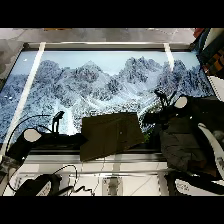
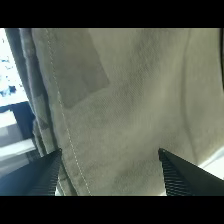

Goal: Fold the clothes and pants, and hang the long-sleeved shirts on hangers.

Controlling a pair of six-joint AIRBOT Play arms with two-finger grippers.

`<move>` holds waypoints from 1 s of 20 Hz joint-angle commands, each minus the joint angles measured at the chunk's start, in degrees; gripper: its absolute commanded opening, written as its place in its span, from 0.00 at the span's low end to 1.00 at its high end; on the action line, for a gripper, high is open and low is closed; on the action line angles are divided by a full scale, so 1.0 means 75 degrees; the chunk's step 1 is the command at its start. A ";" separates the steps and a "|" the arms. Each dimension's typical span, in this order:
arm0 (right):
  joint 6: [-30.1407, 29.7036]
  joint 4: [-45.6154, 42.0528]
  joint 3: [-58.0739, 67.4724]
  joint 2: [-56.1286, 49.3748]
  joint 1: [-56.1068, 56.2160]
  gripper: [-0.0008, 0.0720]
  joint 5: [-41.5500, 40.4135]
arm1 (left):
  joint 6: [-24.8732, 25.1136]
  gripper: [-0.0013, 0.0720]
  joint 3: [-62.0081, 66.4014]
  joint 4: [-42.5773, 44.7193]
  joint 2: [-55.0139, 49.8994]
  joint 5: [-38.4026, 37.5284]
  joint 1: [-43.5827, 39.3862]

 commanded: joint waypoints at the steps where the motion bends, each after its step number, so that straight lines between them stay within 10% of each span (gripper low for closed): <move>1: -0.1055 0.2719 0.0286 -0.0979 -0.1224 0.79 0.1746 | 0.0000 0.97 -0.0009 0.0012 -0.0006 0.0175 -0.0006; 3: -0.1081 0.2760 0.0280 -0.1445 -0.1250 0.99 0.1988 | -0.0003 0.97 -0.0009 0.0009 -0.0006 0.0172 -0.0006; 15: -0.0702 0.1964 0.0050 -0.2320 0.1119 0.94 0.0268 | 0.0000 0.97 -0.0012 0.0038 -0.0009 0.0344 -0.0006; 17: -0.1329 0.2110 0.0073 -0.2454 0.1431 0.82 0.0472 | 0.0000 0.97 -0.0012 0.0041 -0.0009 0.0478 -0.0006; 20: -0.1883 0.2401 0.0376 -0.2413 0.1687 0.34 0.0571 | 0.0009 0.97 -0.0012 0.0044 -0.0009 0.0691 -0.0006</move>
